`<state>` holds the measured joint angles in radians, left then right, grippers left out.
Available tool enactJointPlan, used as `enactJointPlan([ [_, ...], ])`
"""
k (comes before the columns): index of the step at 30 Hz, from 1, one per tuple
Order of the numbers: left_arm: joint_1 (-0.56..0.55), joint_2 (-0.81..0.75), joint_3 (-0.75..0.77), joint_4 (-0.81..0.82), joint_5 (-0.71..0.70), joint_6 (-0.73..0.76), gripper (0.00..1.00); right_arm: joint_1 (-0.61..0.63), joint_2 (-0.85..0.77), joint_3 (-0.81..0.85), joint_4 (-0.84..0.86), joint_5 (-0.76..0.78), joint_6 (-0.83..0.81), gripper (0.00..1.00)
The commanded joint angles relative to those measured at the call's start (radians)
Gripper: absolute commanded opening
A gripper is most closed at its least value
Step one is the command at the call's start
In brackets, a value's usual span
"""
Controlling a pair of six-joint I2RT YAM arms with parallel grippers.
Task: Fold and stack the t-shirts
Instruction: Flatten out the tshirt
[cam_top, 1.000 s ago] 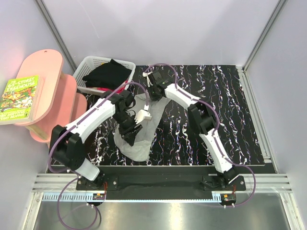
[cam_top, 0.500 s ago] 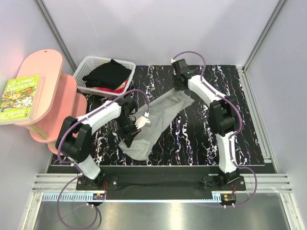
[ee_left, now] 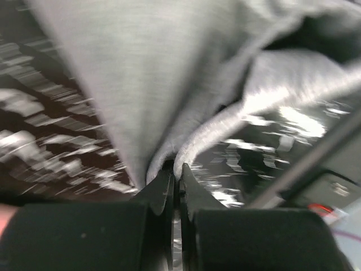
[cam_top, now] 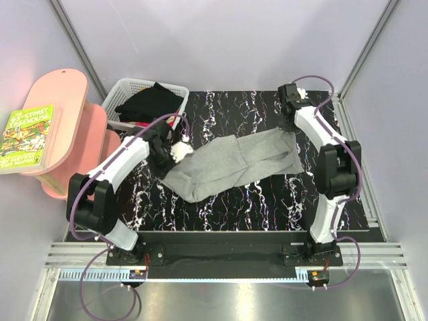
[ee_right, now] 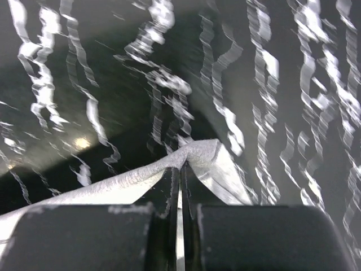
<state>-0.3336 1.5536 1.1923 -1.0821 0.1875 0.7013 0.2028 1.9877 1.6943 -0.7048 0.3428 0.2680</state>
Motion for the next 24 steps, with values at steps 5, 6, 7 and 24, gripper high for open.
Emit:
enactJointPlan([
  [5,0.090,-0.049,0.088,0.206,-0.172,0.012,0.00,0.020,-0.255,-0.264,-0.064,0.044,0.178,0.00],
  [6,0.090,-0.047,0.095,0.214,-0.169,0.007,0.00,0.021,-0.274,-0.295,-0.065,0.030,0.186,0.00],
  [7,0.091,-0.047,0.101,0.220,-0.169,-0.002,0.00,0.023,-0.308,-0.352,-0.065,0.018,0.194,0.00],
  [24,0.051,-0.076,0.102,0.235,-0.126,-0.052,0.00,0.124,-0.494,-0.365,-0.090,0.194,0.244,0.00],
])
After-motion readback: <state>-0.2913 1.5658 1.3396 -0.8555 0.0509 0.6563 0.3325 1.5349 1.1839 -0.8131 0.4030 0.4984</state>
